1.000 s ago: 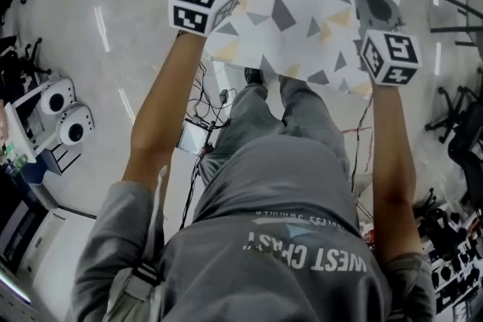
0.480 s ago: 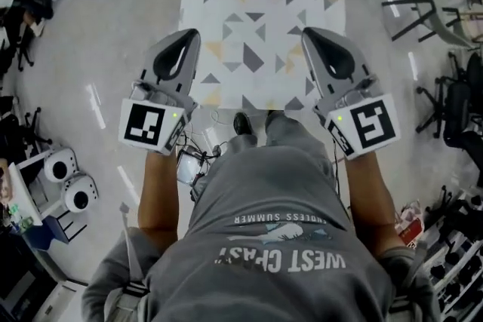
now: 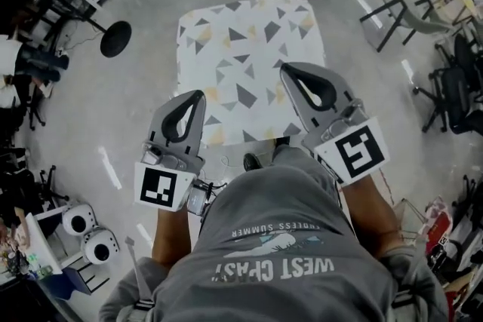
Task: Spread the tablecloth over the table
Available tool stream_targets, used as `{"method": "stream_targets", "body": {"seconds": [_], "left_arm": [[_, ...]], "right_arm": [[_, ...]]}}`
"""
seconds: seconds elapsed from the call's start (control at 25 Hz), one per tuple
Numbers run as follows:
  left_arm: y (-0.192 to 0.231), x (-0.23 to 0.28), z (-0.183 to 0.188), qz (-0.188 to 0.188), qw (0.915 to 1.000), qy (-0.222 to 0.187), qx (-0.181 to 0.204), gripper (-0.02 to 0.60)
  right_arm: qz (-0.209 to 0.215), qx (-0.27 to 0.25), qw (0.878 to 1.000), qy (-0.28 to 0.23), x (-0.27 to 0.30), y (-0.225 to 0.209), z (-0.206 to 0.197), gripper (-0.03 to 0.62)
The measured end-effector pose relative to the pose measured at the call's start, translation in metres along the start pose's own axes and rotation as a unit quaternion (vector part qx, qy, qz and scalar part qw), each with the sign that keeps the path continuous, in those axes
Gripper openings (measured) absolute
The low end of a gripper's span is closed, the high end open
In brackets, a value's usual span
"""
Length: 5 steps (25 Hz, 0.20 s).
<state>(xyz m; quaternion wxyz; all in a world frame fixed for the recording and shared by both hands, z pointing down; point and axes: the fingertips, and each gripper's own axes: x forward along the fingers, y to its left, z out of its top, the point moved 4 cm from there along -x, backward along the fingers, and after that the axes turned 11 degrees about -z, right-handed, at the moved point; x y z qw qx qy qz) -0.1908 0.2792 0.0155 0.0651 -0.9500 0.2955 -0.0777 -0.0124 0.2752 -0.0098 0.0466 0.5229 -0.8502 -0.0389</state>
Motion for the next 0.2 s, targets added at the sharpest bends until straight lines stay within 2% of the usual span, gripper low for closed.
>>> {"method": "stream_targets", "body": {"seconds": [0.2], "left_arm": [[-0.052, -0.017, -0.023, -0.008, 0.9999, 0.006, -0.010, 0.000]], "right_arm": [[-0.007, 0.001, 1.000, 0.002, -0.051, 0.009, -0.023, 0.008]]}}
